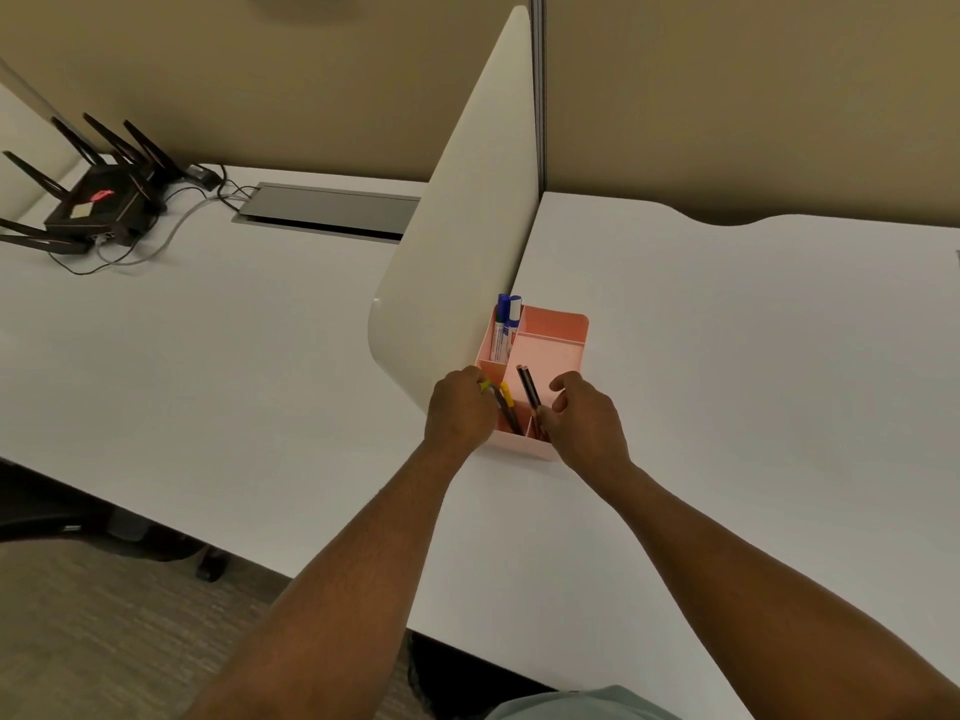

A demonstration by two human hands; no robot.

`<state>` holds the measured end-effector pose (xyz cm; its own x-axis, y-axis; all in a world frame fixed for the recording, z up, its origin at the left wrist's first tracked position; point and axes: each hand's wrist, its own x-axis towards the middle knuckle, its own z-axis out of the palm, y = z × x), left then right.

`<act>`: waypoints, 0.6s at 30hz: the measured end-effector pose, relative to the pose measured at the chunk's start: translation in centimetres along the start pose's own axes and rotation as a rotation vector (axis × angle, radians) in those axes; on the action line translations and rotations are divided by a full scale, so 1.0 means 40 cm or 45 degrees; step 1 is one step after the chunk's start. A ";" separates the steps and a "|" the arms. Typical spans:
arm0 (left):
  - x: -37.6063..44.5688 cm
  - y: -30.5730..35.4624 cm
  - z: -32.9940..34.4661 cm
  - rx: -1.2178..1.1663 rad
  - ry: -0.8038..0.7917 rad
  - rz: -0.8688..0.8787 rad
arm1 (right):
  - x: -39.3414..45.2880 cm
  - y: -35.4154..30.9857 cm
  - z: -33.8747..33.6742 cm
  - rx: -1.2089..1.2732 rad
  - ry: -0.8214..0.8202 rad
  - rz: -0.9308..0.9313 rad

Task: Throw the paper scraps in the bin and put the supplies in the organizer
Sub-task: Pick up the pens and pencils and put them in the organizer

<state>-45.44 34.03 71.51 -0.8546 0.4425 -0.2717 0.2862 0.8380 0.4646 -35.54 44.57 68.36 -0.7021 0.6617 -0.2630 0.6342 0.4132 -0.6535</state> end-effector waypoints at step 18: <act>-0.342 -0.231 0.015 0.529 0.081 0.580 | -0.409 0.064 0.047 -0.617 0.166 -0.179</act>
<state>-36.14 20.44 70.42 -0.6275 0.7758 -0.0665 0.7621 0.6295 0.1513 -23.04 33.65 69.66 -0.7649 0.6384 -0.0857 0.6352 0.7256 -0.2646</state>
